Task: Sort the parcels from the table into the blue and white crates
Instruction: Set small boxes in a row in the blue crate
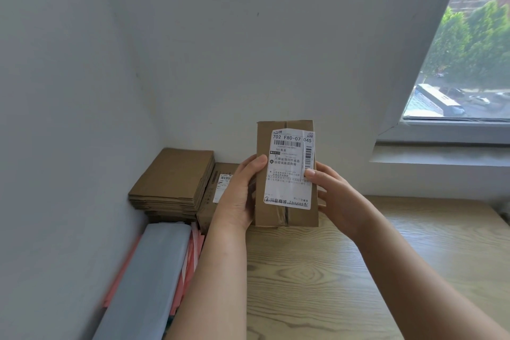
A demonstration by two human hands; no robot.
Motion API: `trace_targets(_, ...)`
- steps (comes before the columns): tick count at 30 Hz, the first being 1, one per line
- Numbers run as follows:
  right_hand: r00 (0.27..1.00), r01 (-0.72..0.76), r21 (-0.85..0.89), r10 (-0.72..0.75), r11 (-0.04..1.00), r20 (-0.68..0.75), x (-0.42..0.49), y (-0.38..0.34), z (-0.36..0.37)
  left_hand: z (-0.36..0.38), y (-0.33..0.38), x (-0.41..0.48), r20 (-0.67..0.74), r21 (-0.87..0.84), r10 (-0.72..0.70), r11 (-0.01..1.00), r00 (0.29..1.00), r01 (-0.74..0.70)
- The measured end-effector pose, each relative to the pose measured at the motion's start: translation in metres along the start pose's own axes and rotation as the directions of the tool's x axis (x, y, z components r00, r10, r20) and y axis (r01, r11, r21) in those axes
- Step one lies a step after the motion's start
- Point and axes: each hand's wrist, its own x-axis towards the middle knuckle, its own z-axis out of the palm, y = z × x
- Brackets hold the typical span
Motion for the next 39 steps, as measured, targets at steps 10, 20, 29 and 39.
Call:
trace_targets(10,0.985,-0.032,0.025,0.036,0.999,-0.171,-0.032,0.021,-0.030,0.037,-0.036,0.012,0.105,0.128,-0.116,0.986,0.988,0.102)
trace_targets(20,0.821,-0.049,0.149,0.124,0.988,-0.557,-0.140,0.049,-0.132,0.157,-0.152,0.025,0.349,0.259,-0.385,0.916,0.854,0.307)
trace_targets(29,0.646,-0.029,0.193,0.166,0.981,-0.745,-0.286,0.039,-0.281,0.347,-0.265,-0.018,0.462,0.360,-0.488,0.866,0.740,0.347)
trace_targets(39,0.421,0.011,0.273,0.243,0.962,-0.874,-0.459,0.042,-0.446,0.552,-0.406,-0.094,0.463,0.483,-0.655,0.751,0.597,0.451)
